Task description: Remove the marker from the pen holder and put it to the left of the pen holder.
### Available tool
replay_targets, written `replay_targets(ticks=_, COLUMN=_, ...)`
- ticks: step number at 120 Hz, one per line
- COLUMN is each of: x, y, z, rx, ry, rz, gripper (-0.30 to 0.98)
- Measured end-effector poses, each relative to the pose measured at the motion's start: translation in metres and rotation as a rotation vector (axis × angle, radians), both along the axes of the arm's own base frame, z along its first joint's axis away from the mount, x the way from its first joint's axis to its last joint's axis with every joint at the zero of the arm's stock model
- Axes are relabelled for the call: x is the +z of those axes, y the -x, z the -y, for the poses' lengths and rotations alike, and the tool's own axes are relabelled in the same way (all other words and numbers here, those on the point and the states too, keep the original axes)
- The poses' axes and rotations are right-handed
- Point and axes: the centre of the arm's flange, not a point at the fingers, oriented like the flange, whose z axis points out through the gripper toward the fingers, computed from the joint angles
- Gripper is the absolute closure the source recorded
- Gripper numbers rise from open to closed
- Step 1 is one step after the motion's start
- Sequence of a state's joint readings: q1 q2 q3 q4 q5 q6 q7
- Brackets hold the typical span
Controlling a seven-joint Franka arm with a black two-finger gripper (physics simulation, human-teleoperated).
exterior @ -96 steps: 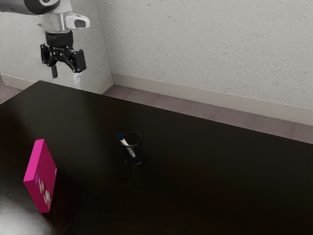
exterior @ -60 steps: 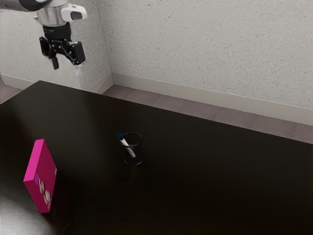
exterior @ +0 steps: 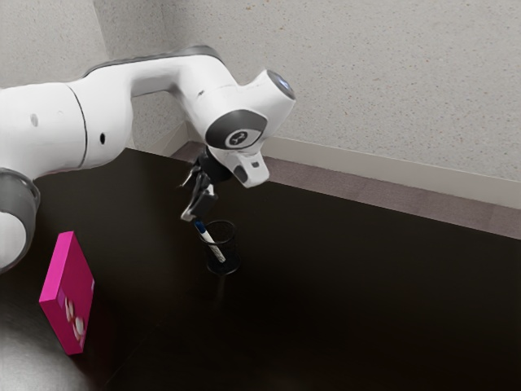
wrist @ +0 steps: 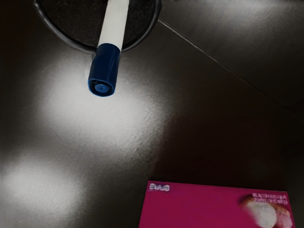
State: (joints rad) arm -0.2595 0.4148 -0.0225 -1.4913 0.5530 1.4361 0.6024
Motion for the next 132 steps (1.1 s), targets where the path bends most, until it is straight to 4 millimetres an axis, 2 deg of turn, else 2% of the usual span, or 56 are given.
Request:
replay_targets(ticks=14, x=-0.018, y=-0.020, z=-0.007, rx=-0.043, ry=-0.010, rz=-0.027, gripper=0.02)
replay_targets(ticks=24, x=-0.031, y=-0.028, z=-0.020, rx=-0.035, ry=0.001, rz=-0.041, gripper=0.01)
replay_targets(ticks=36, x=-0.048, y=-0.030, z=-0.028, rx=-0.028, ry=0.012, rz=-0.068, gripper=0.01)
replay_targets(ticks=62, x=-0.078, y=-0.028, z=-0.030, rx=-0.037, ry=0.019, rz=-0.124, gripper=0.02)
replay_targets(ticks=83, x=-0.081, y=-0.031, z=-0.027, rx=-0.049, ry=0.026, rz=-0.124, gripper=0.02)
replay_targets(ticks=98, x=-0.099, y=-0.043, z=-0.028, rx=-0.056, ry=0.028, rz=-0.130, gripper=0.03)
replay_targets(ticks=132, x=-0.107, y=-0.046, z=-0.027, rx=-0.074, ry=0.034, rz=-0.133, gripper=0.19)
